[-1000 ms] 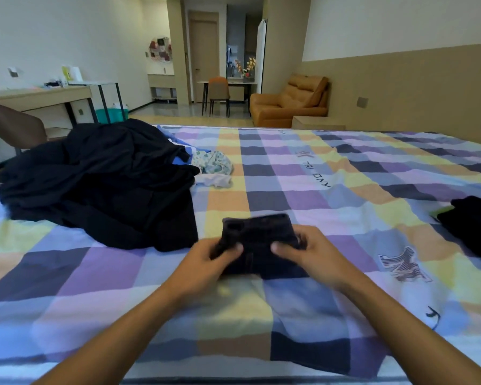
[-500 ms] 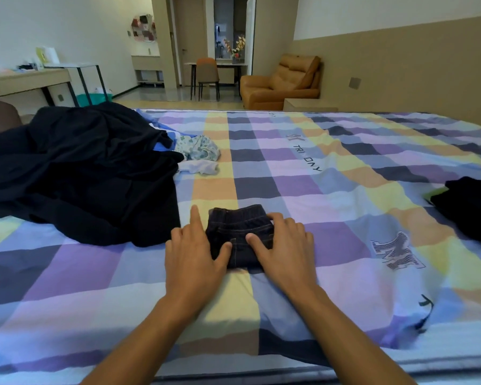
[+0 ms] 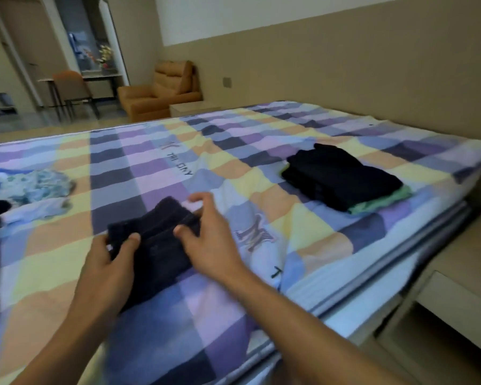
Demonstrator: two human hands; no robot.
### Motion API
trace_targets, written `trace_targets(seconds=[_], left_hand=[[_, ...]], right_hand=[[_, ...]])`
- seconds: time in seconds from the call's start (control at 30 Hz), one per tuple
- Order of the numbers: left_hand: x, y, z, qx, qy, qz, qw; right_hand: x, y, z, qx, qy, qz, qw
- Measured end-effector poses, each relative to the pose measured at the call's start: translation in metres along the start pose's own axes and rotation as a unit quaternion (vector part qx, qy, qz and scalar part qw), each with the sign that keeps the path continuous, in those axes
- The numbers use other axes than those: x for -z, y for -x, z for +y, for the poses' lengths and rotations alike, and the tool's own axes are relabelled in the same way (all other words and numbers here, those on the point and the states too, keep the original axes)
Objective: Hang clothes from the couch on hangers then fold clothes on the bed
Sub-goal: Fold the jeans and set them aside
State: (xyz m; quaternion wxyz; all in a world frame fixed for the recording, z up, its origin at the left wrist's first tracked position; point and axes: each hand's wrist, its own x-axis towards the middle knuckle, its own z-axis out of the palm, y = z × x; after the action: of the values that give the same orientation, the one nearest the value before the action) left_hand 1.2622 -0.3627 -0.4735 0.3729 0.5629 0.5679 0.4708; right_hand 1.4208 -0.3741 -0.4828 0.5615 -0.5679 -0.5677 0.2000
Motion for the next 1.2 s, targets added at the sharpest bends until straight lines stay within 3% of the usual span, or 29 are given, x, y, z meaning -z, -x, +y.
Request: trace_targets(seconds=[0.07, 0.17, 0.27, 0.33, 0.43, 0.5, 0.57, 0.63, 0.7, 0.8, 0.9, 1.1, 1.2], left_hand=[[-0.042, 0.0, 0.017, 0.0, 0.043, -0.051, 0.998], [-0.111, -0.011, 0.04, 0.012, 0.074, -0.116, 0.99], [-0.172, -0.016, 0.055, -0.007, 0.047, -0.139, 0.989], [-0.2, -0.017, 0.05, -0.063, -0.073, -0.133, 0.986], [-0.217, -0.011, 0.039, -0.204, -0.252, -0.072, 0.943], [-0.219, -0.003, 0.044, -0.363, -0.289, -0.028, 0.886], [-0.224, -0.001, 0.044, -0.461, -0.305, -0.066, 0.83], [-0.225, -0.003, 0.035, -0.411, -0.361, -0.163, 0.821], [-0.22, -0.01, 0.024, -0.317, -0.381, -0.238, 0.835], [-0.211, -0.021, 0.024, -0.265, -0.357, -0.291, 0.847], [-0.196, -0.021, 0.043, -0.217, -0.261, -0.344, 0.875], [-0.128, -0.012, 0.04, -0.164, -0.143, -0.25, 0.943], [-0.081, 0.002, 0.024, -0.152, -0.117, -0.191, 0.963]], right_hand=[[0.054, -0.021, 0.01, 0.015, 0.025, 0.046, 0.999], [0.13, -0.051, 0.026, 0.044, 0.16, 0.109, 0.98], [0.18, -0.066, 0.051, 0.021, 0.269, 0.106, 0.957], [0.193, -0.063, 0.07, 0.002, 0.365, 0.058, 0.929], [0.195, -0.046, 0.095, 0.034, 0.463, -0.018, 0.886], [0.195, -0.036, 0.099, 0.047, 0.426, -0.05, 0.902], [0.201, -0.034, 0.104, 0.024, 0.373, -0.083, 0.924], [0.206, -0.032, 0.109, -0.014, 0.345, -0.11, 0.932], [0.207, -0.031, 0.112, -0.037, 0.334, -0.123, 0.934], [0.206, -0.032, 0.113, -0.048, 0.328, -0.126, 0.935], [0.206, -0.034, 0.106, -0.061, 0.322, -0.12, 0.937], [0.171, -0.024, 0.057, 0.004, 0.271, 0.012, 0.963], [0.132, -0.015, 0.035, 0.016, 0.193, 0.007, 0.981]])
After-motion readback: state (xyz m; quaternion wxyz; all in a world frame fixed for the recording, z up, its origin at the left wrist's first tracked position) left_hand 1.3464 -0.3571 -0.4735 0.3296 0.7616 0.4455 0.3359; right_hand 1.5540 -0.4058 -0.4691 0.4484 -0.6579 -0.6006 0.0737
